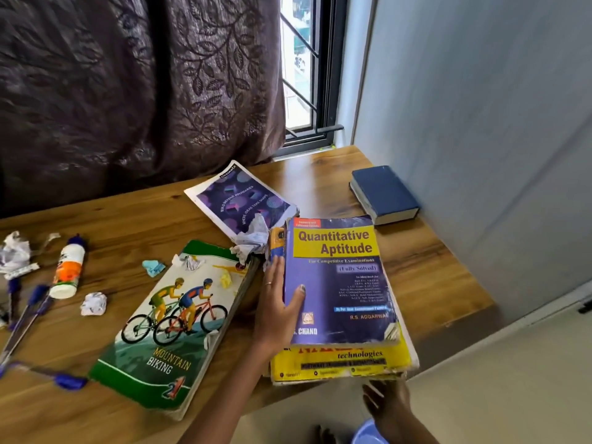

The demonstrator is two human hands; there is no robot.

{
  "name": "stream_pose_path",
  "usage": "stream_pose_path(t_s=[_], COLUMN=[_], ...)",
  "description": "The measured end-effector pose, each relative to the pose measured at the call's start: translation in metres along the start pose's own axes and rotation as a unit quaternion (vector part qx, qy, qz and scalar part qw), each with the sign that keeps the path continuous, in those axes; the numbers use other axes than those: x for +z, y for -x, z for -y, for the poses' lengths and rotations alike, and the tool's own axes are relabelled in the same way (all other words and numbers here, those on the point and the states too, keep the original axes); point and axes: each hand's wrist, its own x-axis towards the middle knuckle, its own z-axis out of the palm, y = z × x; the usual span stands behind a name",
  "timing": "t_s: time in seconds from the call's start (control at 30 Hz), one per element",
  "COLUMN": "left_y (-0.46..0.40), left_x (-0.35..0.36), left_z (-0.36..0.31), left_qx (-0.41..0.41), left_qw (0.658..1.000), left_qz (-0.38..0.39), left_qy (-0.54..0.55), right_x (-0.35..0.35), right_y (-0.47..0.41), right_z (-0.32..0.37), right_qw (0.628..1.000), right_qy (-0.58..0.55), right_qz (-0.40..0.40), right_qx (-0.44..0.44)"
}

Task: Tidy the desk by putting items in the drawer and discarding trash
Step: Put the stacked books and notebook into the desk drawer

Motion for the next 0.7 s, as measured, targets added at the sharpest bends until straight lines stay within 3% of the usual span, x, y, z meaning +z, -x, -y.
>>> stream_pose_path(t_s=[0.07,0.27,0.47,0.6,0.7], left_y=[0.021,0.086,0.117,0.137,0.156], left_x=[-0.003,-0.017,-0.022,-0.022,-0.022], left_z=[0.011,0.049,0.055,0.053,0.058], left_qx=[-0.018,0.092,0.101,0.079,0.06], left_qw=[0.999,0.975,0.95,0.944,0.929], left_qz=[0.002,-0.029,-0.036,-0.03,-0.024], left_qy=[0.033,-0.199,-0.293,-0.319,-0.366], right_x=[0.004,0.015,0.009,-0.01,-0.034], right_y=[-0.016,-0.056,-0.061,-0.063,-0.043], right_z=[-0.008,-0.031,-0.035,-0.042,-0.047], right_qw=[0.995,0.98,0.987,0.988,0.982], right_qy=[-0.012,-0.071,-0.106,-0.059,-0.09], right_qz=[0.083,0.186,0.118,0.126,0.135], right_qx=[0.049,0.006,0.039,0.07,0.099])
